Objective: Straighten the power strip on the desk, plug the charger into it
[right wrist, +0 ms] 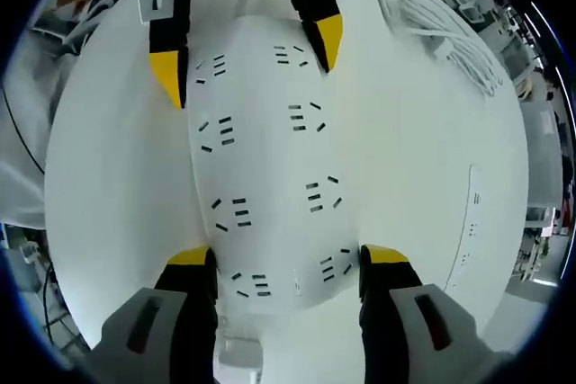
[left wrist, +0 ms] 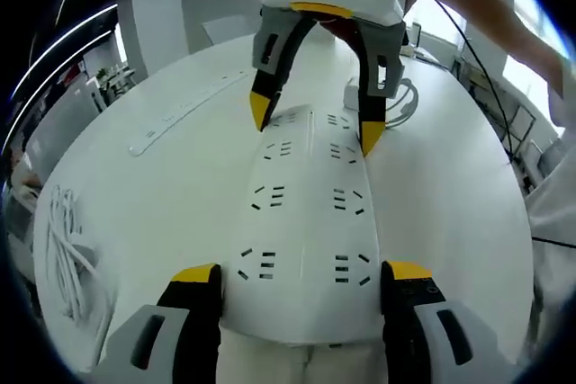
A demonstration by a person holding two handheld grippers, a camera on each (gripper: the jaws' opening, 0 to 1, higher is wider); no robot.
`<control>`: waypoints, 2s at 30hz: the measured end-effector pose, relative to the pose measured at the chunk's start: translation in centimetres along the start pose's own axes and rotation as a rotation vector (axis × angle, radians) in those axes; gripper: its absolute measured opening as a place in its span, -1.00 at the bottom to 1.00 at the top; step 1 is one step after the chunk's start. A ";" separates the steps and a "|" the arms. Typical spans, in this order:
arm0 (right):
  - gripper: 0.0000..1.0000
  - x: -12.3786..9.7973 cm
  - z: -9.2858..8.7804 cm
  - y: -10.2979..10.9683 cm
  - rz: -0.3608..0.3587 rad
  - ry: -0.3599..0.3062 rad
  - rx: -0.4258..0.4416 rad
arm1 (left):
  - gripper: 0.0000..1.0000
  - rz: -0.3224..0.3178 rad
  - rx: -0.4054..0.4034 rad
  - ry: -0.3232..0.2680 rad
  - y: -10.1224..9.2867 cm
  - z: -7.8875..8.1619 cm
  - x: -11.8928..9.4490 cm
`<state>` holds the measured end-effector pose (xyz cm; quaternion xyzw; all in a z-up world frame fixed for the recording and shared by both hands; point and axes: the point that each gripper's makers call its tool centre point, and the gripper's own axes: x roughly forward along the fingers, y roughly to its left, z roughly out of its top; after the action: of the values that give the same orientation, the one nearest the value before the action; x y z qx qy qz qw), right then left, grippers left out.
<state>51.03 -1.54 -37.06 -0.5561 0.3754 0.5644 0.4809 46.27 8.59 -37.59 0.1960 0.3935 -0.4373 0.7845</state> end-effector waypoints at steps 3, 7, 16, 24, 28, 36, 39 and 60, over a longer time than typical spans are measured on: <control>0.25 0.0 0.0 0.4 -0.004 -0.004 0.027 | 0.46 -0.018 0.024 0.004 -0.1 0.0 0.0; 0.25 -0.1 0.1 0.9 -0.007 0.002 0.057 | 0.46 -0.037 0.050 0.009 -0.3 -0.1 -0.1; 0.25 -0.1 0.3 1.5 -0.012 0.017 0.102 | 0.46 -0.066 0.090 0.023 -0.5 -0.4 -0.4; 0.25 -0.2 0.4 1.9 -0.022 -0.013 0.130 | 0.46 -0.075 0.099 0.017 -0.6 -0.5 -0.6; 0.25 -0.2 0.6 2.3 -0.025 -0.018 0.149 | 0.46 -0.088 0.117 0.016 -0.8 -0.6 -0.6; 0.25 -0.2 0.7 2.8 -0.025 0.010 0.180 | 0.46 -0.105 0.140 0.022 -0.8 -0.8 -0.7; 0.26 -0.2 0.7 3.0 -0.029 0.006 0.193 | 0.46 -0.111 0.146 0.016 -0.9 -0.8 -0.7; 0.26 -0.2 0.7 3.7 -0.036 -0.001 0.239 | 0.46 -0.142 0.185 0.007 -1.0 -0.9 -0.8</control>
<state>47.28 -1.80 -37.21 -0.5013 0.4297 0.5071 0.5540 44.78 9.08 -37.52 0.2408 0.3673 -0.5253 0.7288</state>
